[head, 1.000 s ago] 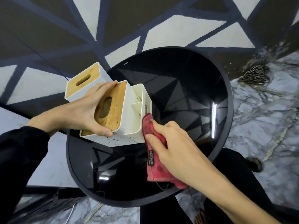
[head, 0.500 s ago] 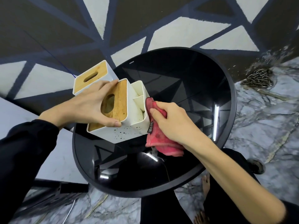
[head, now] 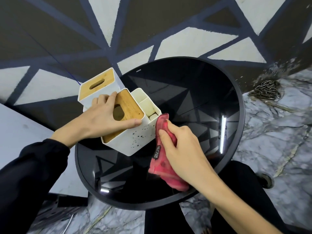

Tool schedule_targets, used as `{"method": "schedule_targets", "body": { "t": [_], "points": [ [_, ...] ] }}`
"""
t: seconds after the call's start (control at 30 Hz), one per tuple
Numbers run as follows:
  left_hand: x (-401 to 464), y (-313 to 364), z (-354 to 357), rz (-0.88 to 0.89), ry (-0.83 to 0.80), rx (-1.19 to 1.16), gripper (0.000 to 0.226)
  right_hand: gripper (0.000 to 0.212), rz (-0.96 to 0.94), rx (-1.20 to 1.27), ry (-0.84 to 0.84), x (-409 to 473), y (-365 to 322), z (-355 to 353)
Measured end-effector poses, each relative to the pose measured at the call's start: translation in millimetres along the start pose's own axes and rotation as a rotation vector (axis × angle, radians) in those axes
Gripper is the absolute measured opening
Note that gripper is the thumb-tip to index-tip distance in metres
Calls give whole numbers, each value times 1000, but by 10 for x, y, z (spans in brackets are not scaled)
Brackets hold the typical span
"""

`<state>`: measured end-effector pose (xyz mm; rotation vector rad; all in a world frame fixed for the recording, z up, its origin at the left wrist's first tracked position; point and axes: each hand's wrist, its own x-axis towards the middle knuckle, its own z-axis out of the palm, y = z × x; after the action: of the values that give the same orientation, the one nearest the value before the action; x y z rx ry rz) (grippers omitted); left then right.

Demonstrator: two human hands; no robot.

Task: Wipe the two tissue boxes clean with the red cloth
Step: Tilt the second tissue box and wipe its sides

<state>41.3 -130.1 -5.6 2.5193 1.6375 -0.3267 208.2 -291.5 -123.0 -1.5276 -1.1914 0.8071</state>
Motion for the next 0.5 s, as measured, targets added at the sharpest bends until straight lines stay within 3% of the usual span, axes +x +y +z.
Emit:
{"method": "schedule_targets", "body": {
  "t": [0.27,0.5],
  "points": [
    [-77,139,-2,-236,-3,-93,158,27,-8,-50,3,542,41,-123],
    [-137,-147,-205,-152,23,-202,151,31,-5,-86,-46,872,-37,-263]
  ]
}}
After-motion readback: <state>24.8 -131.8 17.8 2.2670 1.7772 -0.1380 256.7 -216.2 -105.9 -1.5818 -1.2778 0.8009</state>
